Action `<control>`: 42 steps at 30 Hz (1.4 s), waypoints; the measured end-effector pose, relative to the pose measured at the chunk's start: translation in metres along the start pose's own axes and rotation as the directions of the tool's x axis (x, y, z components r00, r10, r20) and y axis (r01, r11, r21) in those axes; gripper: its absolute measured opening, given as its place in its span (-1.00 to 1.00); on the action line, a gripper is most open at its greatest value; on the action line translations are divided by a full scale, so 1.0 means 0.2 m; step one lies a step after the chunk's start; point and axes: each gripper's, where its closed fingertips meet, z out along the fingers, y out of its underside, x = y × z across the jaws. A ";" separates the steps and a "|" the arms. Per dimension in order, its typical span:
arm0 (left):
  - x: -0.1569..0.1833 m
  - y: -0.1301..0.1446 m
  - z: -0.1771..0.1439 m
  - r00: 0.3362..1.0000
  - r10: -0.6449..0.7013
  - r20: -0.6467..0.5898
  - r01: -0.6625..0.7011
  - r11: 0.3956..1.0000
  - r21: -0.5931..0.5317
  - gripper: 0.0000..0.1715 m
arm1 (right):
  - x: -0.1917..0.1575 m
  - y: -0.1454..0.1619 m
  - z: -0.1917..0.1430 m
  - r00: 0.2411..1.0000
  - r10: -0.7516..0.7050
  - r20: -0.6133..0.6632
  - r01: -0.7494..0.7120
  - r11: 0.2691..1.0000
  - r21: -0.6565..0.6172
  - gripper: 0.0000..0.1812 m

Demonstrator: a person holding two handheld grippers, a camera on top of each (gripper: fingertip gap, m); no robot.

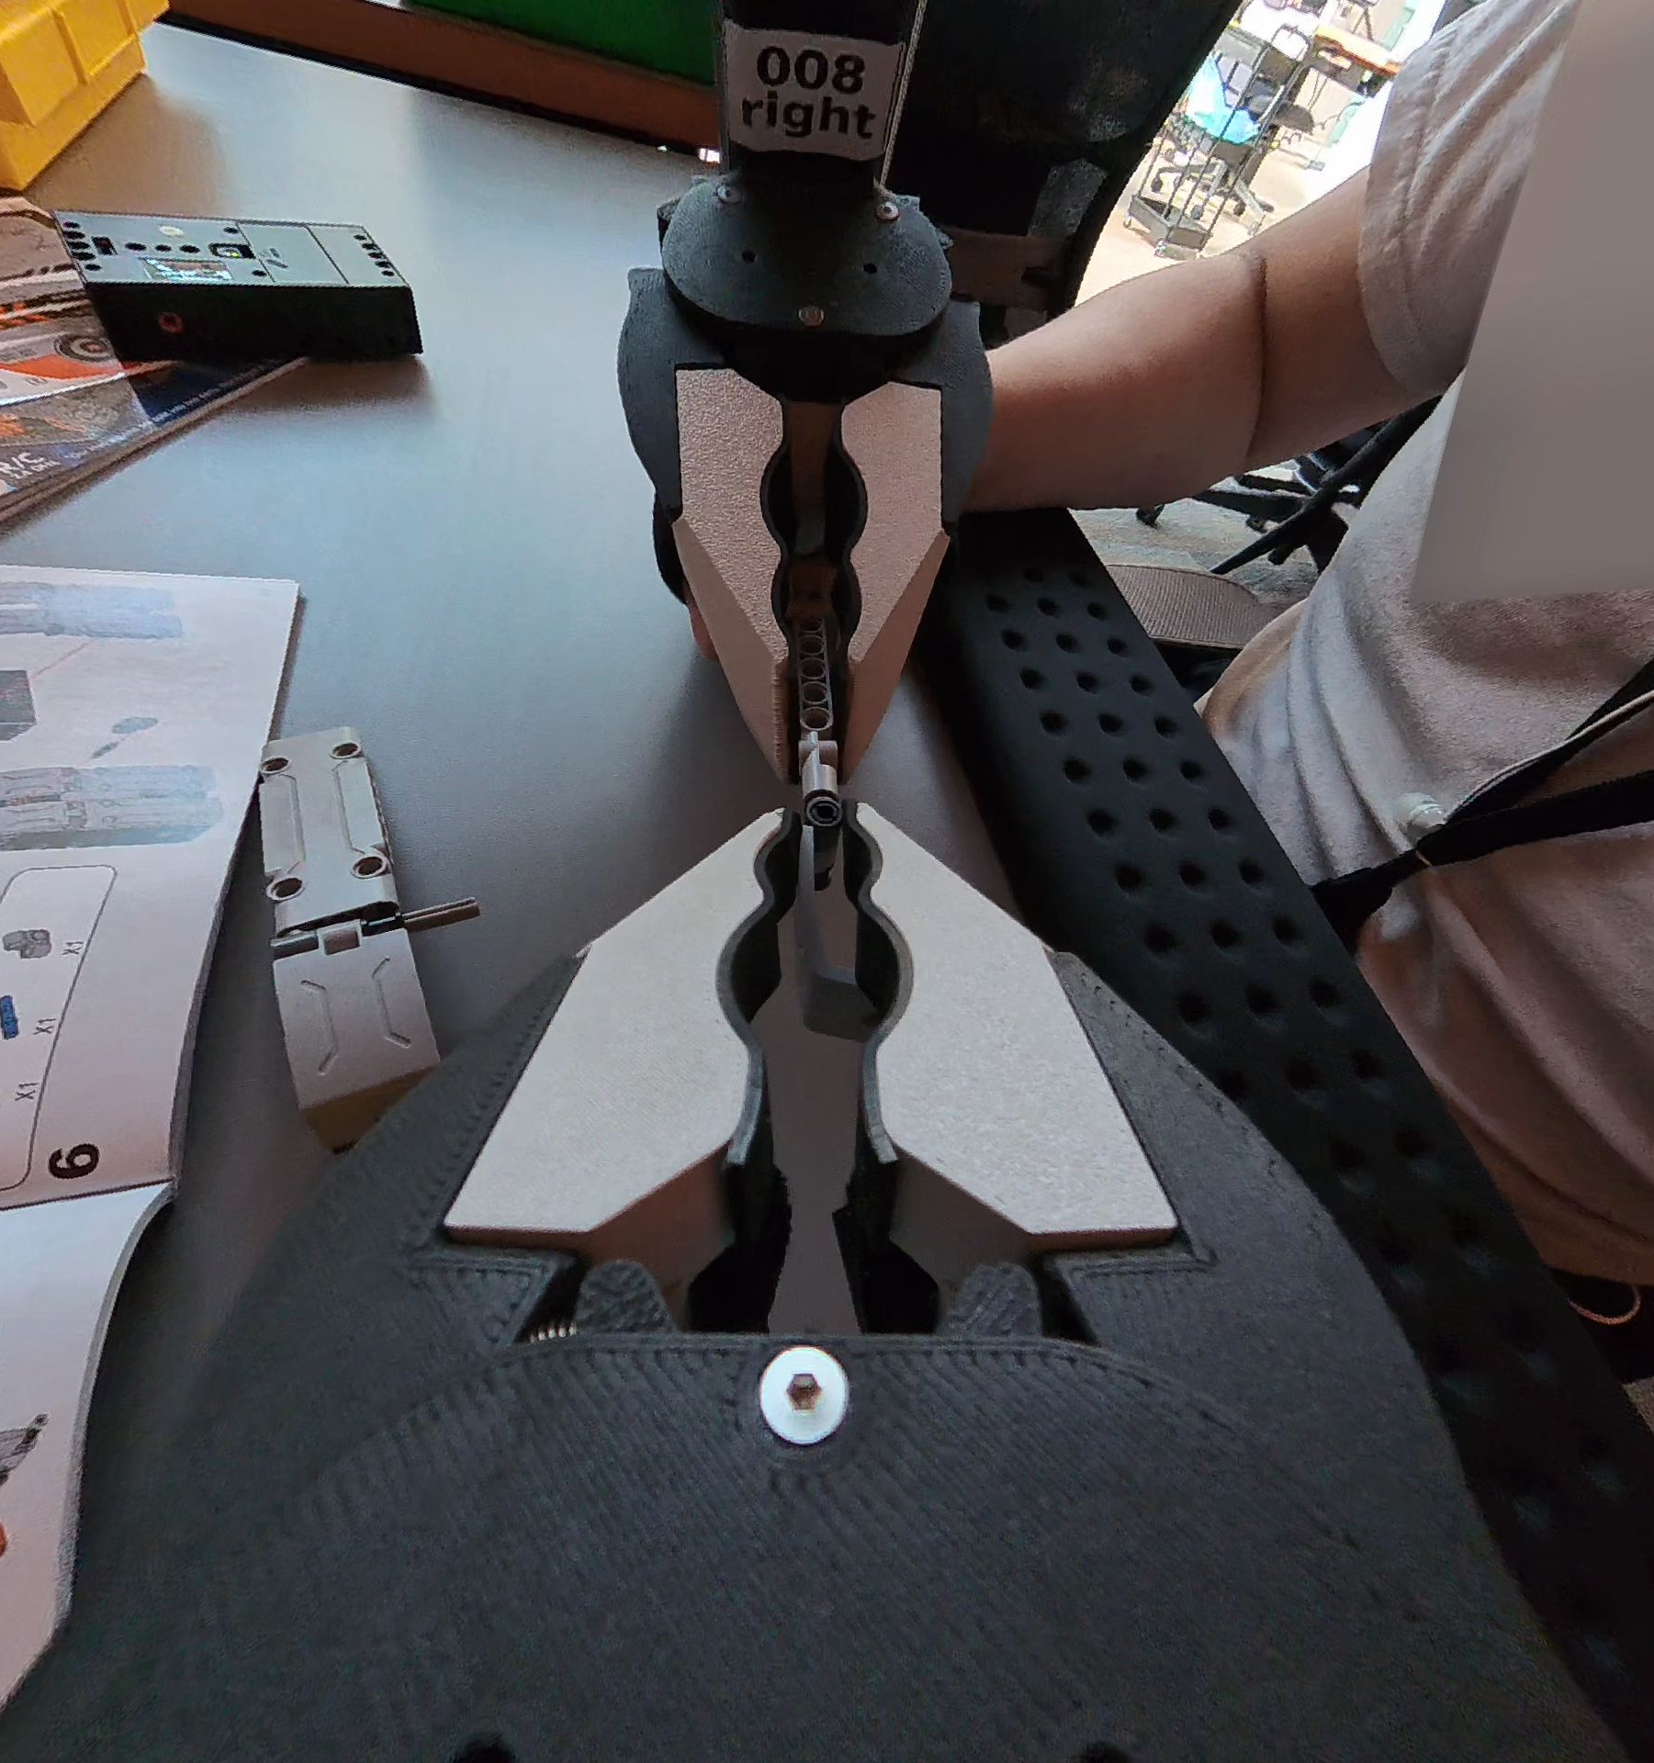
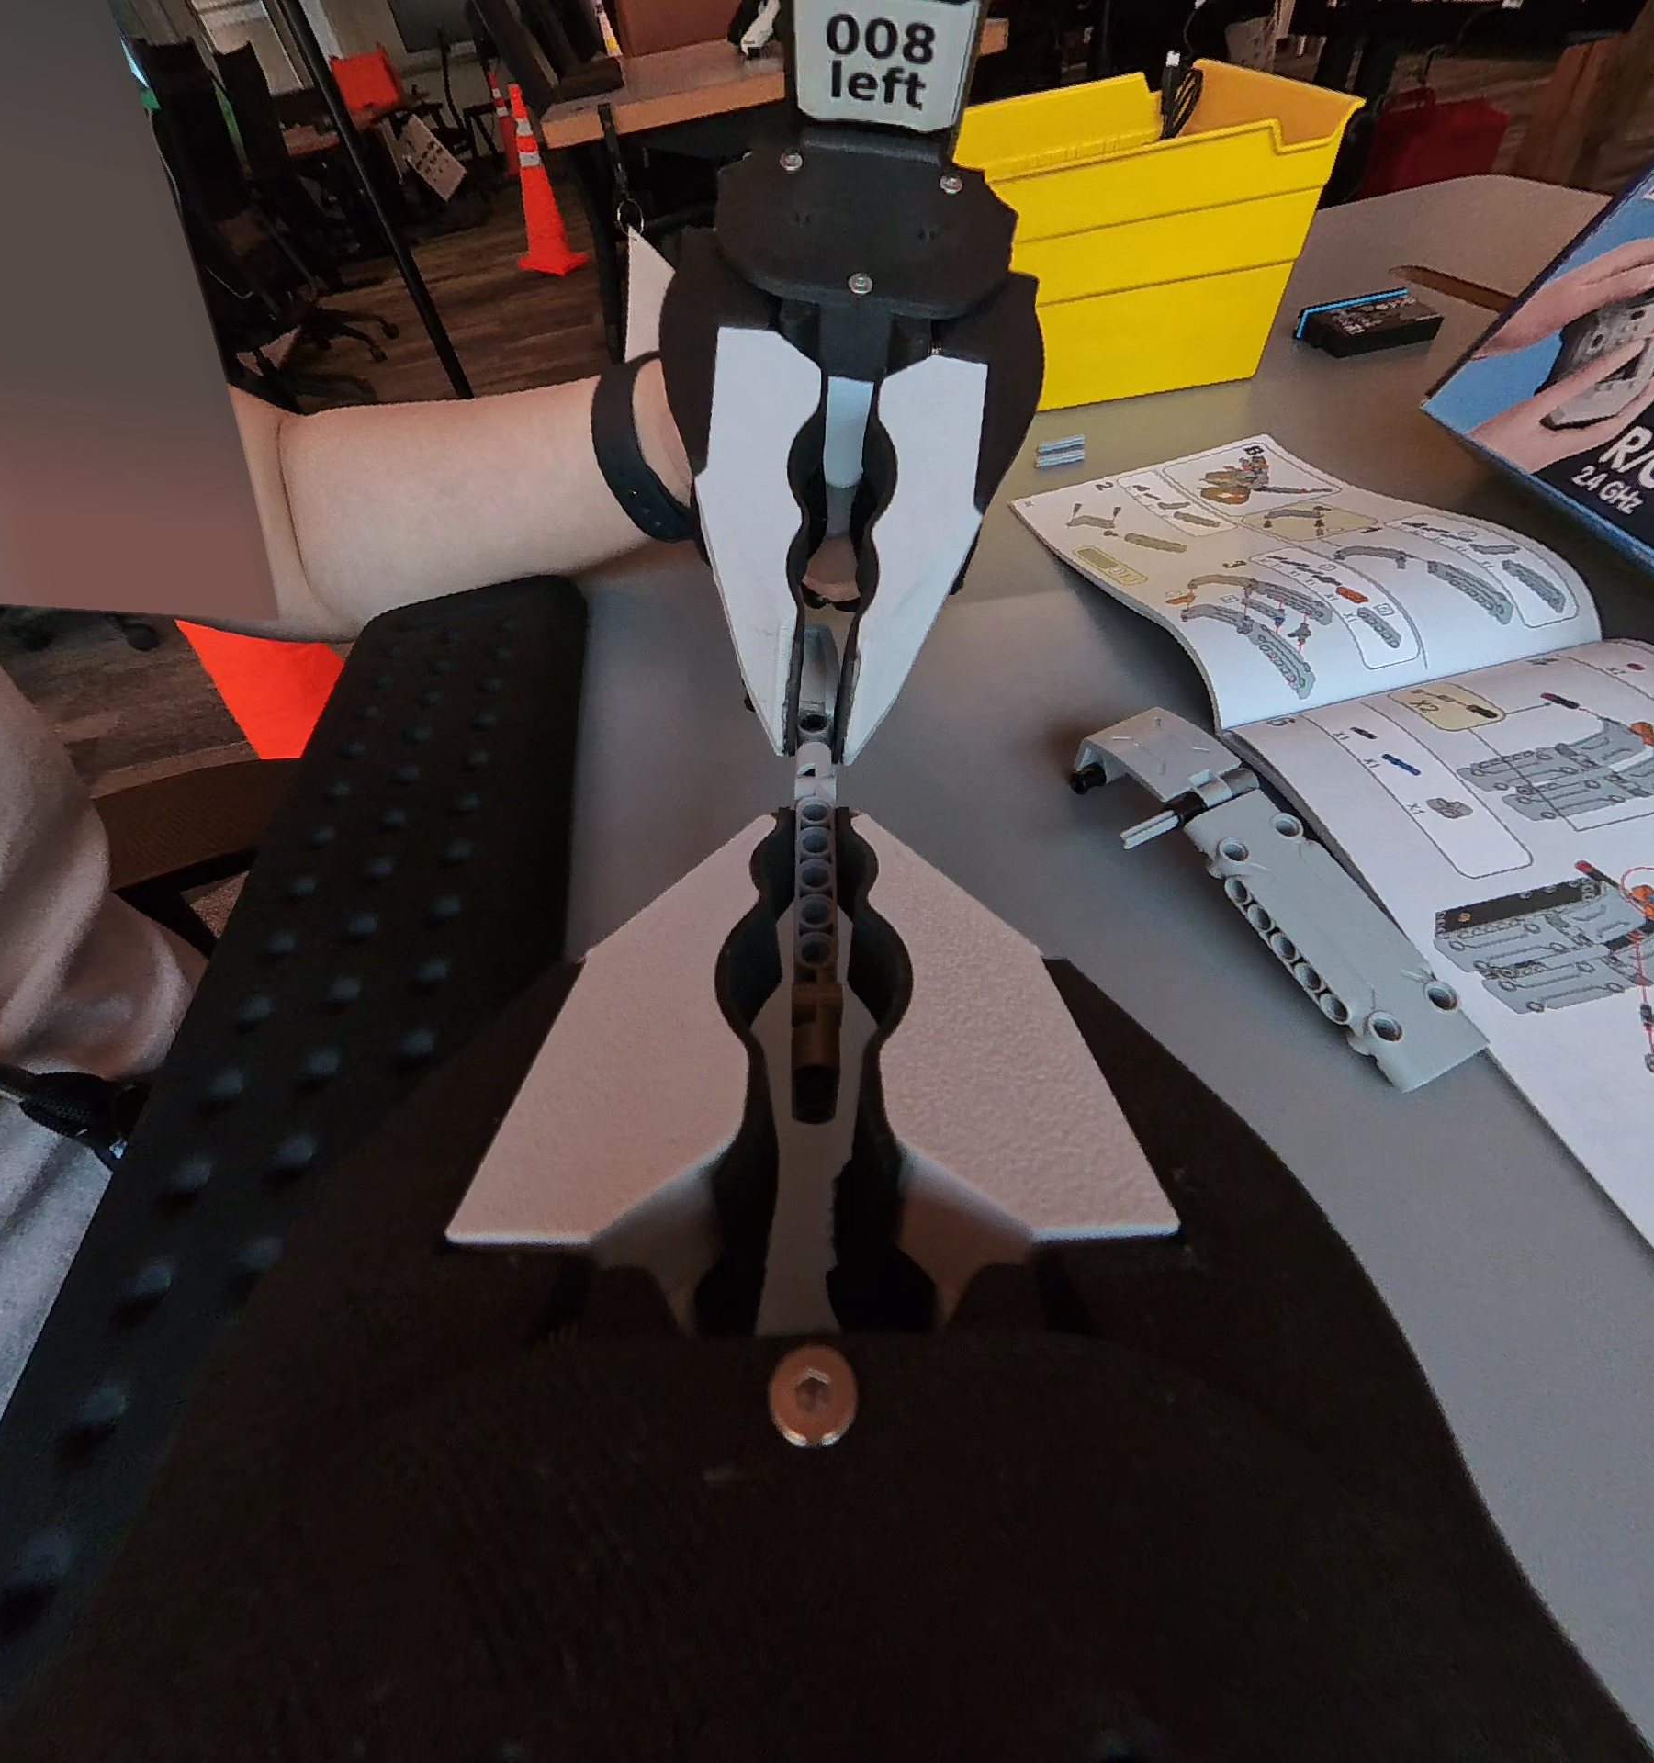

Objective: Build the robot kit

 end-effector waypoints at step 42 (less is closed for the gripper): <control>-0.06 0.06 0.04 0.978 -0.207 -0.039 0.207 0.978 -0.014 -0.82 | 0.06 0.05 0.00 0.946 0.322 0.048 -0.320 0.947 -0.038 -0.93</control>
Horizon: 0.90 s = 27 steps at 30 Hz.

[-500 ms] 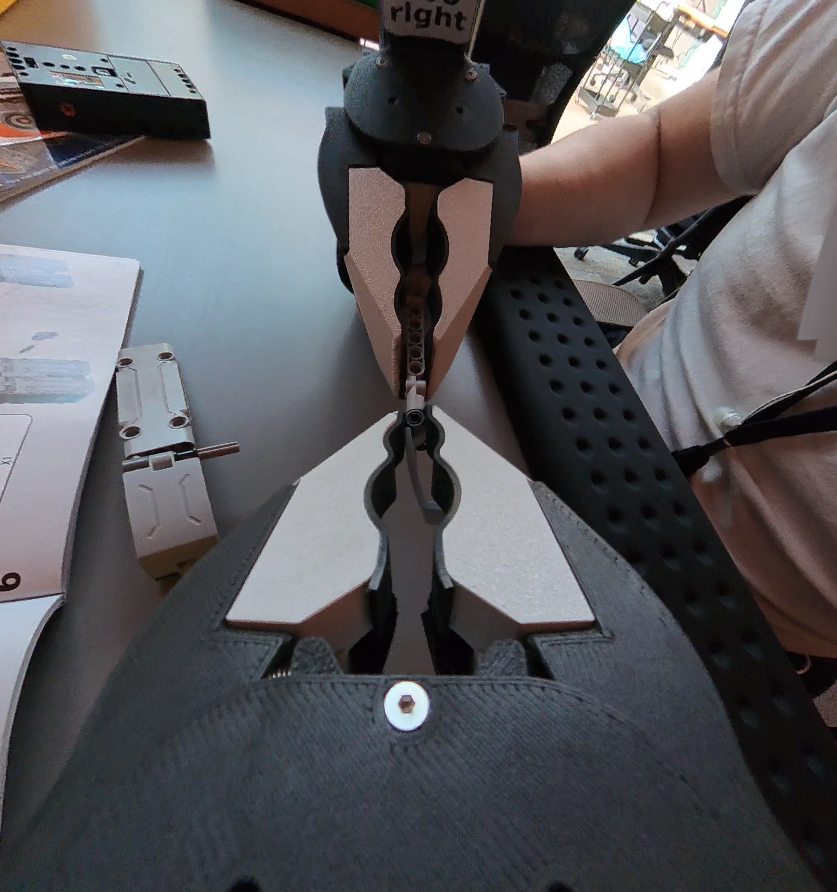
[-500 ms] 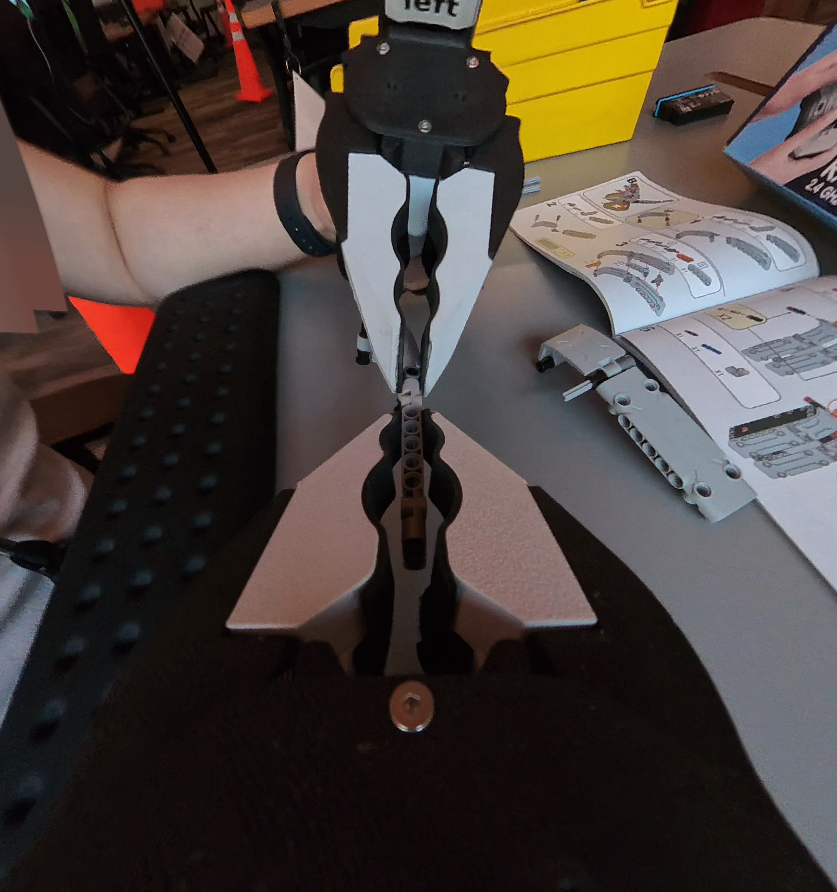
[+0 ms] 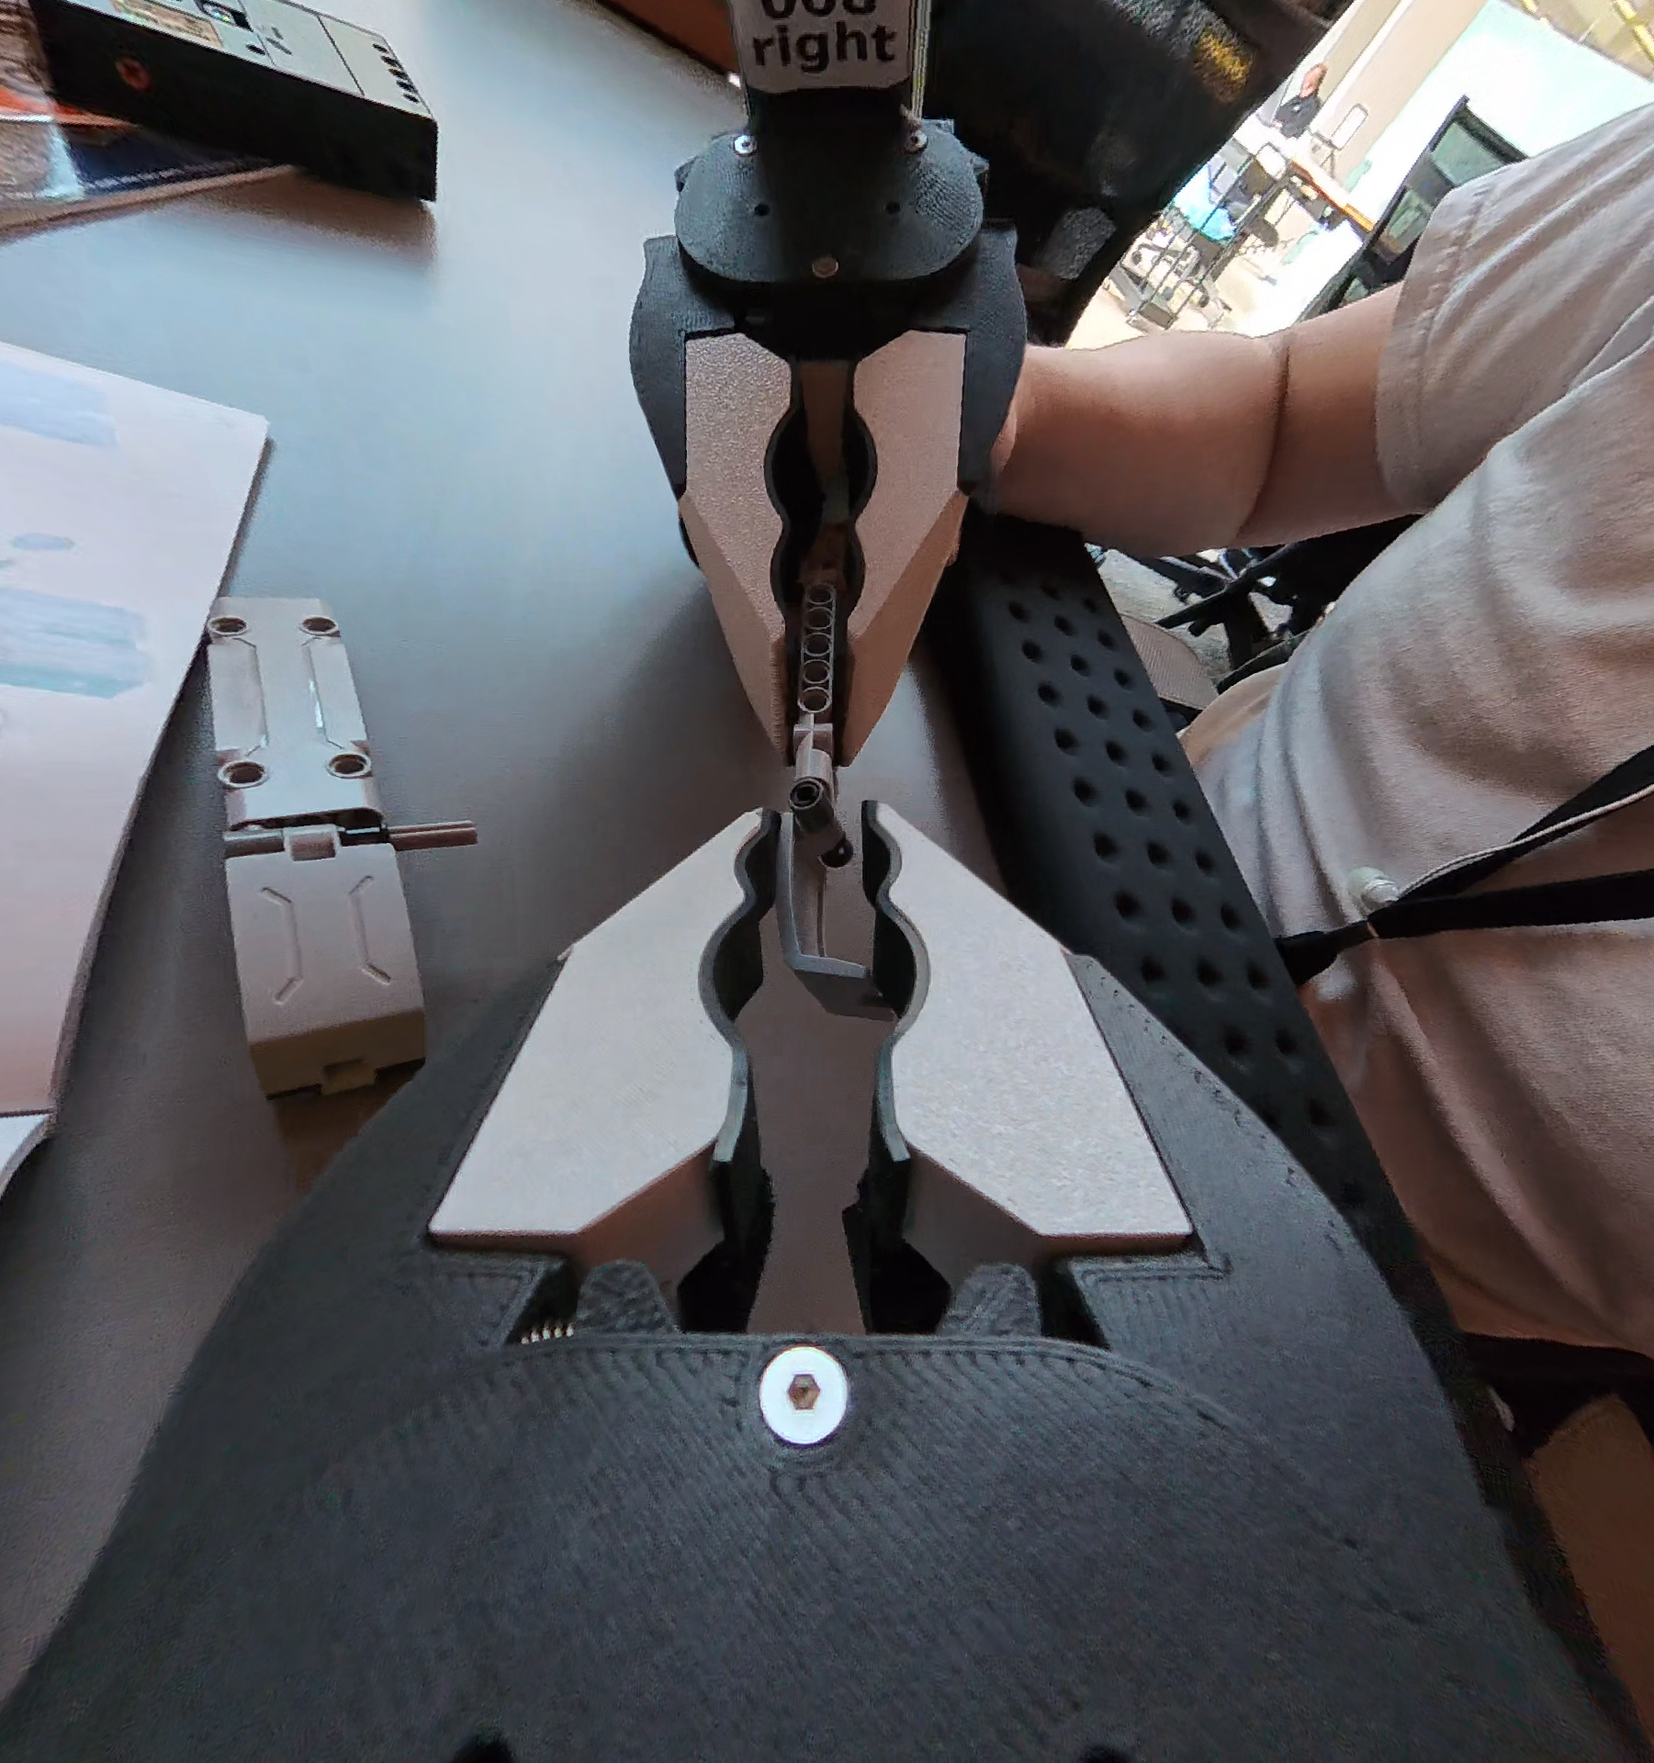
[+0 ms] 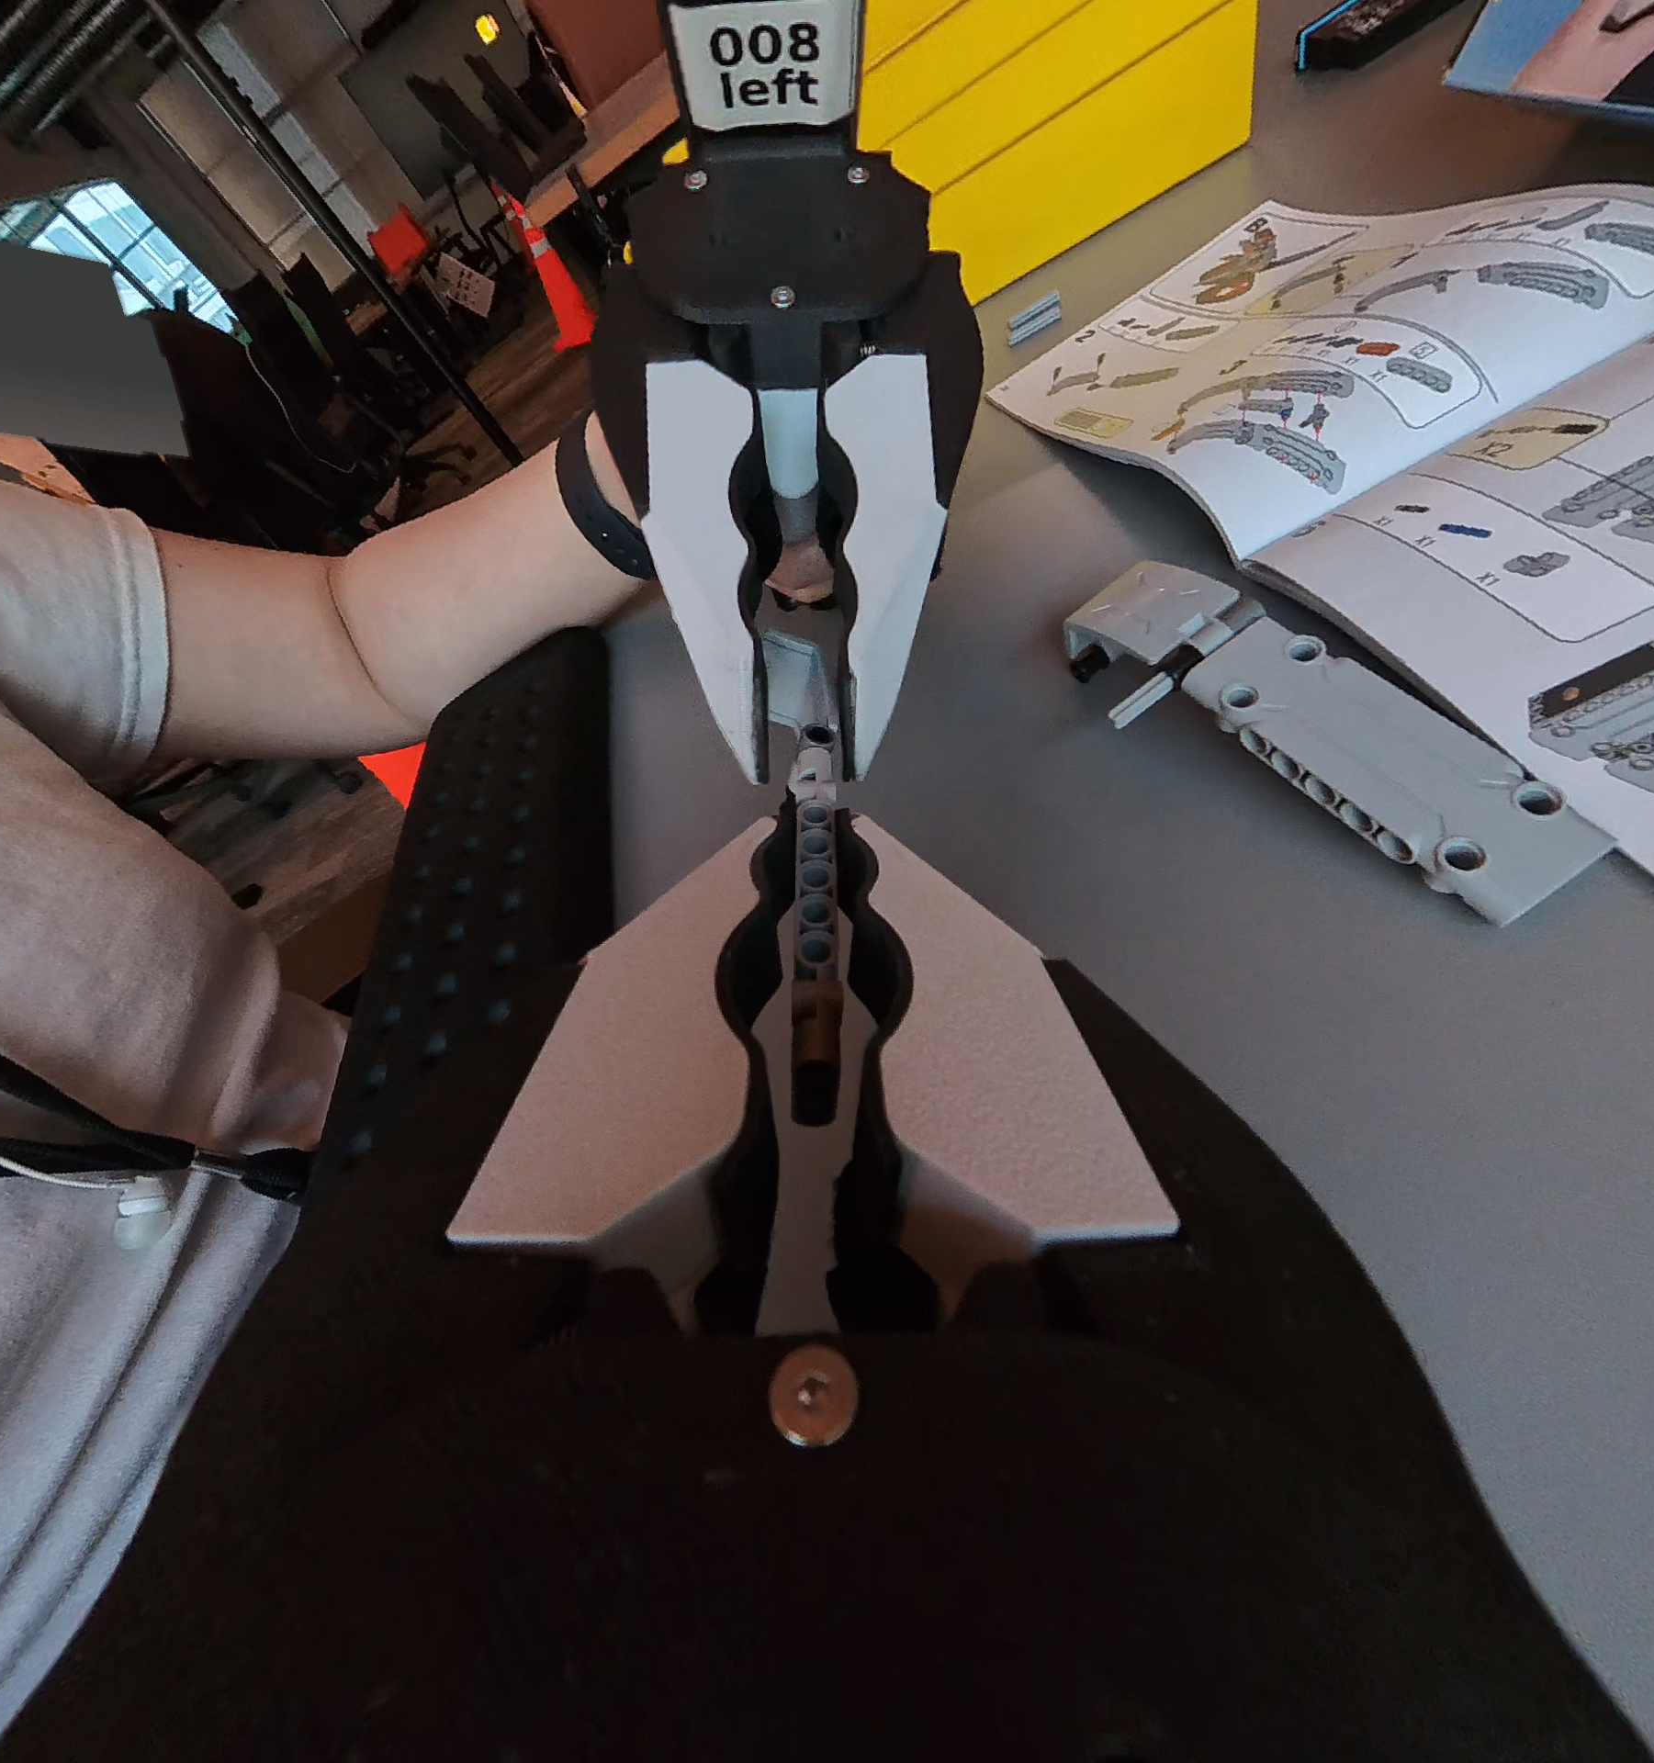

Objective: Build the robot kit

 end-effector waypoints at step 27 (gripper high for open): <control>-0.01 0.02 0.01 1.000 -0.016 0.013 0.016 0.999 -0.036 -0.93 | 0.00 0.03 0.01 0.999 -0.037 -0.020 0.036 0.999 -0.038 -0.93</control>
